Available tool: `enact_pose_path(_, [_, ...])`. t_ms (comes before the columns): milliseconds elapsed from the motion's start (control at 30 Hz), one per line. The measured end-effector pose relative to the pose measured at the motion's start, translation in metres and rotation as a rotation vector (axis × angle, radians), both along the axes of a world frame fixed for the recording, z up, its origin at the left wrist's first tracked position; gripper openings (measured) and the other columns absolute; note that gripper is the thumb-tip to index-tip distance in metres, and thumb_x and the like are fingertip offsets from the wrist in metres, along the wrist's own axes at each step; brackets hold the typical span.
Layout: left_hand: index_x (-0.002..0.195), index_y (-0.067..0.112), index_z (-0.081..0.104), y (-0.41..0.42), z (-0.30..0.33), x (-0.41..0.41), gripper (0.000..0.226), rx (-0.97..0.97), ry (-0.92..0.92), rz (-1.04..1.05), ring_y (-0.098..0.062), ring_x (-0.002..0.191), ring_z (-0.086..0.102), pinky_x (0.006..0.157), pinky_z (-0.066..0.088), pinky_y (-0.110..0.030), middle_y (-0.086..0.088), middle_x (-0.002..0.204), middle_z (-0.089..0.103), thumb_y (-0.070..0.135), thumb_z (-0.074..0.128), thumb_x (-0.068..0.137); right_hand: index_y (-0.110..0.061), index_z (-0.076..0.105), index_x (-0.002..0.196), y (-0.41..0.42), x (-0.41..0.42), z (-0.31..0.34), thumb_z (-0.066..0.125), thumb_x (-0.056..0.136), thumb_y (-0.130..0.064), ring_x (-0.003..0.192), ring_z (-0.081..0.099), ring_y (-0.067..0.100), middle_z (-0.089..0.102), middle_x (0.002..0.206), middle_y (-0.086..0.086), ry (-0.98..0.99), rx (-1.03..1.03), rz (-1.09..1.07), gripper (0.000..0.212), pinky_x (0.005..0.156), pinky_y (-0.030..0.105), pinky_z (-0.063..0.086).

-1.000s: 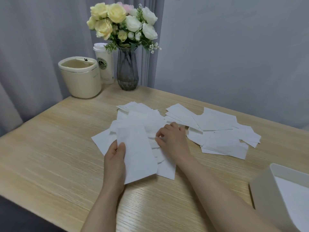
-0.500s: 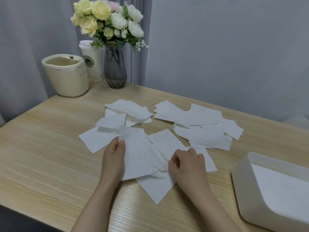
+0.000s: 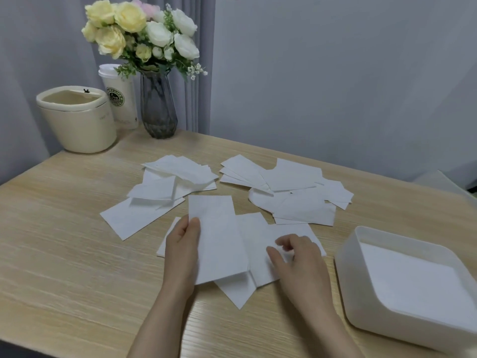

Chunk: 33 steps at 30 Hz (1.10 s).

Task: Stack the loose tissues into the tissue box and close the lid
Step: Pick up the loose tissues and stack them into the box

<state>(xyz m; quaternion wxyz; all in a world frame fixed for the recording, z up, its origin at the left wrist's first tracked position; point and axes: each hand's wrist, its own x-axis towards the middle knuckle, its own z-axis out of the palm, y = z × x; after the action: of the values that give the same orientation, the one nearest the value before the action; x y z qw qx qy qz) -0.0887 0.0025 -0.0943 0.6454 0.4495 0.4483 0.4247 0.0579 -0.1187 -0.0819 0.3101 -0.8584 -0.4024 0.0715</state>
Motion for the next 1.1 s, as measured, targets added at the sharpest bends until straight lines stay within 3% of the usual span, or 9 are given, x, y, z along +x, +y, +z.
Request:
enact_pose_path(67, [0.078,0.025,0.07,-0.005,-0.003,0.0,0.033,-0.035,-0.014,-0.04,-0.022,0.079,0.064,0.077,0.047,-0.039,-0.003,0.084,0.072,0.018,0.047,0.101,-0.028,0.051,0.123,0.002,0.009,-0.003,0.063,0.087,-0.043,0.116,0.048,0.011,0.051,0.118,-0.009,0.055,-0.073,-0.04,0.042,0.088,0.03,0.042])
enact_pose_path(167, [0.08,0.025,0.072,-0.005,-0.004,-0.001,0.032,-0.05,-0.015,-0.054,-0.023,0.083,0.066,0.082,0.048,-0.042,-0.003,0.087,0.074,0.019,0.048,0.101,-0.024,0.046,0.131,0.007,0.015,-0.005,0.068,0.082,-0.044,0.117,0.048,0.012,0.048,0.121,-0.007,0.159,-0.134,-0.083,0.058,0.085,0.03,0.044])
enact_pose_path(367, [0.095,0.021,0.072,-0.006,-0.001,-0.001,0.025,-0.036,0.011,-0.111,-0.025,0.09,0.068,0.085,0.05,-0.042,-0.003,0.094,0.076,0.02,0.048,0.101,-0.025,0.055,0.107,0.012,0.017,0.0,0.071,0.077,-0.037,0.095,0.054,0.01,0.053,0.093,-0.012,0.288,-0.163,-0.08,0.036,0.068,0.027,0.038])
enact_pose_path(467, [0.1,0.019,0.072,-0.006,-0.002,-0.001,0.024,-0.04,0.014,-0.127,-0.025,0.094,0.069,0.087,0.051,-0.043,-0.004,0.098,0.076,0.019,0.048,0.101,-0.024,0.058,0.085,0.012,0.015,0.0,0.069,0.078,-0.031,0.071,0.049,0.007,0.052,0.075,-0.012,0.281,-0.11,-0.06,0.014,0.058,0.025,0.034])
enact_pose_path(567, [0.102,0.018,0.072,-0.005,-0.002,-0.001,0.024,-0.06,0.002,-0.148,-0.024,0.092,0.069,0.086,0.05,-0.041,-0.005,0.1,0.076,0.017,0.047,0.101,-0.024,0.06,0.076,0.009,0.015,-0.002,0.062,0.084,-0.028,0.065,0.05,0.007,0.054,0.067,-0.009,0.259,-0.042,-0.078,0.01,0.056,0.026,0.035])
enact_pose_path(700, [0.102,0.017,0.071,-0.003,-0.003,-0.002,0.024,-0.094,-0.04,-0.151,-0.022,0.089,0.07,0.085,0.051,-0.041,-0.006,0.1,0.076,0.016,0.048,0.101,-0.019,0.069,0.08,0.002,0.017,-0.005,0.058,0.091,-0.018,0.056,0.052,0.01,0.055,0.052,-0.011,0.39,0.139,-0.115,0.015,0.057,0.027,0.04])
enact_pose_path(800, [0.105,0.016,0.07,-0.005,-0.001,-0.002,0.024,-0.114,-0.081,-0.184,-0.016,0.086,0.072,0.077,0.053,-0.035,-0.003,0.099,0.076,0.016,0.046,0.102,-0.02,0.069,0.091,-0.005,0.015,-0.007,0.051,0.096,-0.014,0.039,0.044,0.01,0.053,0.045,-0.008,0.531,0.269,-0.159,0.02,0.041,0.019,0.037])
enact_pose_path(900, [0.106,0.015,0.07,-0.006,0.001,-0.001,0.025,-0.129,-0.091,-0.2,-0.014,0.084,0.073,0.074,0.053,-0.033,-0.002,0.098,0.077,0.018,0.045,0.103,-0.022,0.064,0.096,-0.008,0.012,-0.01,0.046,0.1,-0.013,0.035,0.037,0.014,0.051,0.048,0.0,0.72,0.454,-0.263,0.021,0.036,0.021,0.03])
enact_pose_path(1100, [0.107,0.018,0.07,-0.007,0.001,0.001,0.026,-0.102,-0.014,-0.179,-0.02,0.095,0.071,0.085,0.053,-0.037,-0.001,0.1,0.076,0.019,0.044,0.104,-0.014,0.059,0.099,-0.006,-0.004,-0.007,0.043,0.102,-0.011,0.031,0.035,0.016,0.049,0.048,0.013,0.942,0.593,-0.236,0.017,0.03,0.02,0.027])
